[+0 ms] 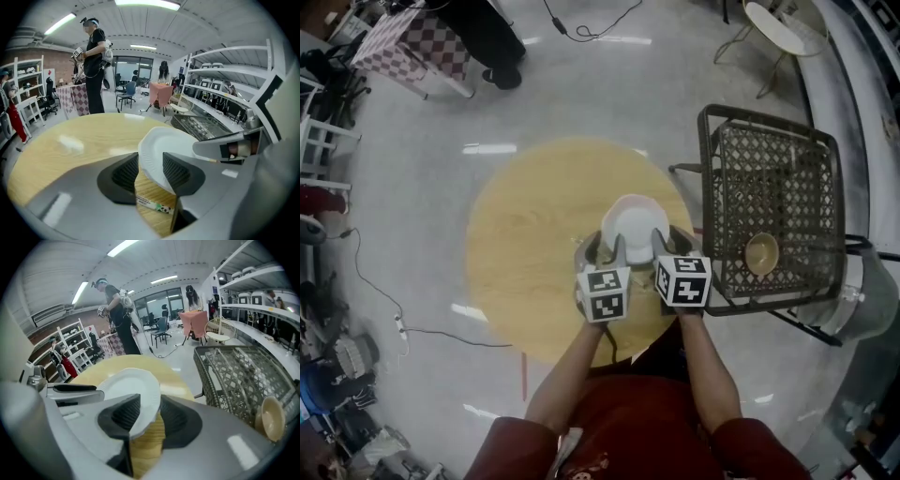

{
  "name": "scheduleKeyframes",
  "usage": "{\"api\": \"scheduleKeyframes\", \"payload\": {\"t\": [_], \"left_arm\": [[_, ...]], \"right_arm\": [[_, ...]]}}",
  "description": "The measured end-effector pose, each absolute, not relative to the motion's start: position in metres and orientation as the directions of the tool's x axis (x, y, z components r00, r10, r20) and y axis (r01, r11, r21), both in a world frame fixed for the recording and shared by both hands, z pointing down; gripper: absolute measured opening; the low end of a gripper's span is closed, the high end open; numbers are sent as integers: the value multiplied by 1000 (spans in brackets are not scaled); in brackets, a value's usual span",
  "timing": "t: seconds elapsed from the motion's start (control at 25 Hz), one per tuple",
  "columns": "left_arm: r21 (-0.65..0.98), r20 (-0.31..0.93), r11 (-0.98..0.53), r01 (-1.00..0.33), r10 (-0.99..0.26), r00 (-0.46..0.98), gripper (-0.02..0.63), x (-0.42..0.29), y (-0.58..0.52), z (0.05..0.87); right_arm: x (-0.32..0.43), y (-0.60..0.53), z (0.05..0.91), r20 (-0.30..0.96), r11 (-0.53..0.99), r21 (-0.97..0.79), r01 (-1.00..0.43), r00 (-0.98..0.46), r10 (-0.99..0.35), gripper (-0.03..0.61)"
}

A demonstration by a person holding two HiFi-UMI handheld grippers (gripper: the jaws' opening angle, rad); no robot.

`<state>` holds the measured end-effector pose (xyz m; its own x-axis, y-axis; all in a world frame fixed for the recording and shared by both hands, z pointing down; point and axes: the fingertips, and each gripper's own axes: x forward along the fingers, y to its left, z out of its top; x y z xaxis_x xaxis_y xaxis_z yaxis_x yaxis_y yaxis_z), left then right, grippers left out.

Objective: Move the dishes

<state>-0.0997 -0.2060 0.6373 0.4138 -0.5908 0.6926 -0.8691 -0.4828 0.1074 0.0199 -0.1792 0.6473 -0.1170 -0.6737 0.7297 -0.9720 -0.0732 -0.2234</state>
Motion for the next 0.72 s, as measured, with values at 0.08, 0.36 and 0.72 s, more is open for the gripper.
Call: {"api": "scheduleKeyframes", "payload": {"t": [0.08, 0.36, 0.72], "left_arm": [[111, 684, -487, -866, -595, 422, 173, -95, -203, 630], [124, 652, -515, -848, -601, 461, 173, -60, -191, 606], [123, 611, -591, -797, -588, 530, 173, 10, -174, 582]], "right_arm": [[25, -175, 639, 720, -83, -228, -970, -111, -685, 137], [59, -157, 615, 689, -121, -233, -965, -76, -721, 137], [124, -127, 596, 654, -198, -227, -953, 1, -756, 137]]}}
